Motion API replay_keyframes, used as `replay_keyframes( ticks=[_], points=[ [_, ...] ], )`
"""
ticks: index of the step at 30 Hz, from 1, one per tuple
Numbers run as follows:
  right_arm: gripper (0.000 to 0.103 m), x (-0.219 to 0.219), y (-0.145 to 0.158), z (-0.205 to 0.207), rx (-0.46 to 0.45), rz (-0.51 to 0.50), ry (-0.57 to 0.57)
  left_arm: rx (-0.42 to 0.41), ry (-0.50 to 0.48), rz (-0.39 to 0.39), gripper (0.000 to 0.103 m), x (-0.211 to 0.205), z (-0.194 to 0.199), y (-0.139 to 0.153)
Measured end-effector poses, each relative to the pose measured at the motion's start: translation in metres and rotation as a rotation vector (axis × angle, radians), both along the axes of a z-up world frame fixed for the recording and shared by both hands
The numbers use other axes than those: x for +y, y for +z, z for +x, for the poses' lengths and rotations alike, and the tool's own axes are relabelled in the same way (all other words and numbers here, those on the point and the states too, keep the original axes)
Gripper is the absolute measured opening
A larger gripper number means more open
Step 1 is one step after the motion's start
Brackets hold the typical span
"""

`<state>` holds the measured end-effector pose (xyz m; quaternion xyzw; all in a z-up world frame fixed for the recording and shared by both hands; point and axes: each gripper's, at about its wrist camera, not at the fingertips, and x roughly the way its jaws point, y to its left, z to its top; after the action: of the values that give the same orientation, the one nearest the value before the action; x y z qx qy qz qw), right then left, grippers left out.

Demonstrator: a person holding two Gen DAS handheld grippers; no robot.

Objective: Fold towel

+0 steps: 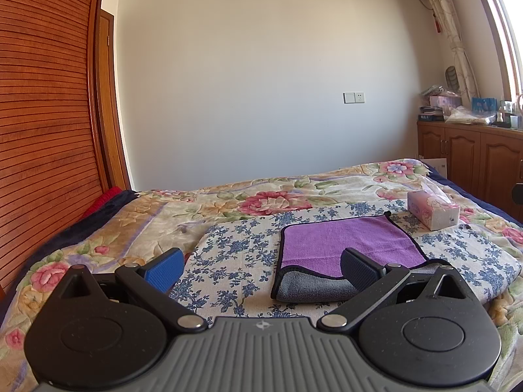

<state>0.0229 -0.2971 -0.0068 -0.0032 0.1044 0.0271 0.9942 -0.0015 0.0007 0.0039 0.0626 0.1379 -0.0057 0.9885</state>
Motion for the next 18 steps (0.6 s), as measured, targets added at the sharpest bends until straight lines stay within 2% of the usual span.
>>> replay_keyframes(
  ticks=[18],
  points=[
    [0.103,-0.0012,0.0,-0.001,-0.001,0.001,0.0,0.0,0.0,0.004,0.103,0.001,0.0007,-0.0008]
  ],
)
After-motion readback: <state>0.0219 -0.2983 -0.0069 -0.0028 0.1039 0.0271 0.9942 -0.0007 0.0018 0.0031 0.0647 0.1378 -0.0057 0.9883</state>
